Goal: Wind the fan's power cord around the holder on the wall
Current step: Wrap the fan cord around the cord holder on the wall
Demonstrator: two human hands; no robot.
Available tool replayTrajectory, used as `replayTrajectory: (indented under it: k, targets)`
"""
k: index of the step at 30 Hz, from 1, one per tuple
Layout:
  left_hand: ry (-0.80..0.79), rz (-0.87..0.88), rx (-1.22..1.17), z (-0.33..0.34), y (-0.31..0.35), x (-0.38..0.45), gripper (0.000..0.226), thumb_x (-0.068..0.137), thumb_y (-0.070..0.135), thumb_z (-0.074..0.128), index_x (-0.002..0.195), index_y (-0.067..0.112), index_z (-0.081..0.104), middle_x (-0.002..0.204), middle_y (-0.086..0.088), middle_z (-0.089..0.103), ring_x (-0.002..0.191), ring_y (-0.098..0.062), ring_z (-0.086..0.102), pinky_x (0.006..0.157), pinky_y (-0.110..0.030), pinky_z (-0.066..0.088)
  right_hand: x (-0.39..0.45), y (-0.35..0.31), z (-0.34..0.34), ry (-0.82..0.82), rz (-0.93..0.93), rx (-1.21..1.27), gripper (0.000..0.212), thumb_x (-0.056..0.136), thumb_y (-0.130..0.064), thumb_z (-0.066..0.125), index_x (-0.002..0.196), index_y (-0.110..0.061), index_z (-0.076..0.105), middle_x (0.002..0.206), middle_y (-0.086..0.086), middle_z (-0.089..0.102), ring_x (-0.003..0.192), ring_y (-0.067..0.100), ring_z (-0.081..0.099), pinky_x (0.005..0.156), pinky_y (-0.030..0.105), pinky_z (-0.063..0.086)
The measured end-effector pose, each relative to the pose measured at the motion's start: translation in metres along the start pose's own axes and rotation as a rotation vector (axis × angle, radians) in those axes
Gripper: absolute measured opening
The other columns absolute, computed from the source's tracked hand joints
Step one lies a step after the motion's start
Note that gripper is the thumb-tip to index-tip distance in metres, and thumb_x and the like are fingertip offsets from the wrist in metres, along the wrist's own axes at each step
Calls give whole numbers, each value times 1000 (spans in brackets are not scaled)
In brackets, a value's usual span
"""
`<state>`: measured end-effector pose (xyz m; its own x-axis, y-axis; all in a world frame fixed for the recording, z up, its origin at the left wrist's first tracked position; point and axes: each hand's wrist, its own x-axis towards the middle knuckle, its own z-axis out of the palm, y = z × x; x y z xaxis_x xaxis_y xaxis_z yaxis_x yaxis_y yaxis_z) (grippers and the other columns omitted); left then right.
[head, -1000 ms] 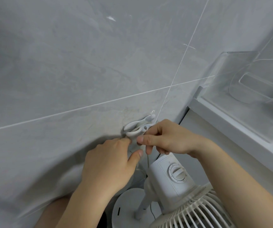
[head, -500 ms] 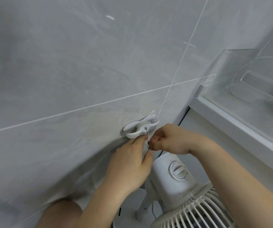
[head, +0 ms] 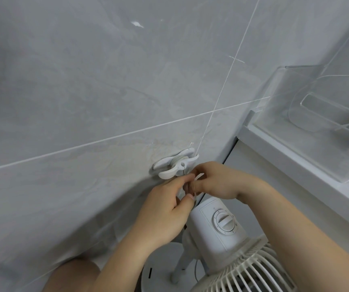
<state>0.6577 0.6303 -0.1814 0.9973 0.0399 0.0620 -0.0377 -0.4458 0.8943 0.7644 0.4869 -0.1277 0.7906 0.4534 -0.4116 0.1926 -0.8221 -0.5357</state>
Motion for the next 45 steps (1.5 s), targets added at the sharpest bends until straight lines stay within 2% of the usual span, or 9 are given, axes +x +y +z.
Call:
replayTrajectory:
  k: [4, 7, 14, 21, 28, 33, 37, 42, 45]
  targets:
    - [-1, 18, -46, -2, 1, -1, 45, 97, 32, 57, 122, 69, 52, 81, 0, 76, 71, -19, 73, 72, -42, 59, 0, 3, -4, -63, -8, 59, 27, 96, -38, 72, 98, -12, 78, 85, -1, 80, 77, 10, 74, 84, 25, 55]
    - [68, 35, 57, -7, 4, -2, 26, 95, 38, 58, 115, 53, 64, 75, 8, 76, 63, -10, 71, 65, -36, 58, 1, 2, -3, -95, 18, 6, 41, 101, -52, 60, 81, -19, 75, 75, -8, 74, 69, 3, 63, 83, 25, 51]
    - [234, 60, 113, -7, 17, -7, 9, 91, 44, 61, 90, 38, 68, 64, 22, 66, 58, 0, 62, 56, -20, 47, 3, -3, -10, -78, 61, 33, 51, 101, -61, 50, 86, -18, 73, 89, 0, 81, 103, 22, 73, 106, 38, 49]
    - [293, 86, 160, -8, 11, -9, 3, 91, 40, 61, 89, 38, 61, 68, 17, 61, 59, -10, 59, 58, -34, 53, 6, 8, -18, -25, 16, 290, 37, 83, -46, 70, 56, -24, 57, 64, -2, 60, 80, 20, 52, 113, 50, 44]
    - [334, 67, 254, -7, 13, -10, 6, 89, 47, 59, 90, 41, 56, 64, 12, 61, 63, -6, 59, 64, -36, 55, 3, 4, -23, 70, 23, 641, 32, 98, -30, 51, 71, -15, 60, 70, 4, 50, 62, 19, 40, 77, 37, 42]
    - [263, 69, 253, -5, 14, -9, 10, 88, 50, 57, 91, 41, 57, 69, 23, 63, 63, -6, 60, 65, -32, 54, 2, -11, -17, 270, -18, 417, 44, 91, -44, 74, 73, -4, 67, 51, -14, 52, 53, 11, 43, 59, 28, 44]
    - [164, 93, 136, -7, 13, -8, 8, 90, 47, 60, 91, 39, 60, 73, 25, 65, 60, -6, 59, 60, -28, 51, -5, -15, -15, 378, -107, 320, 56, 87, -40, 77, 76, 12, 60, 66, 10, 38, 64, 22, 32, 60, 34, 30]
    - [96, 154, 60, 3, 13, -7, 18, 92, 46, 61, 109, 41, 61, 103, 25, 67, 75, -7, 64, 70, -29, 54, -5, -18, -16, 347, -28, 341, 48, 81, -47, 78, 73, 0, 71, 73, 9, 43, 68, 23, 36, 66, 38, 33]
    - [64, 189, 76, 9, 13, -7, 20, 94, 45, 60, 113, 42, 59, 119, 27, 57, 83, -5, 66, 74, -35, 56, -5, -24, -17, 322, 3, 345, 66, 64, -58, 75, 78, 6, 67, 73, 8, 44, 70, 22, 36, 67, 38, 34]
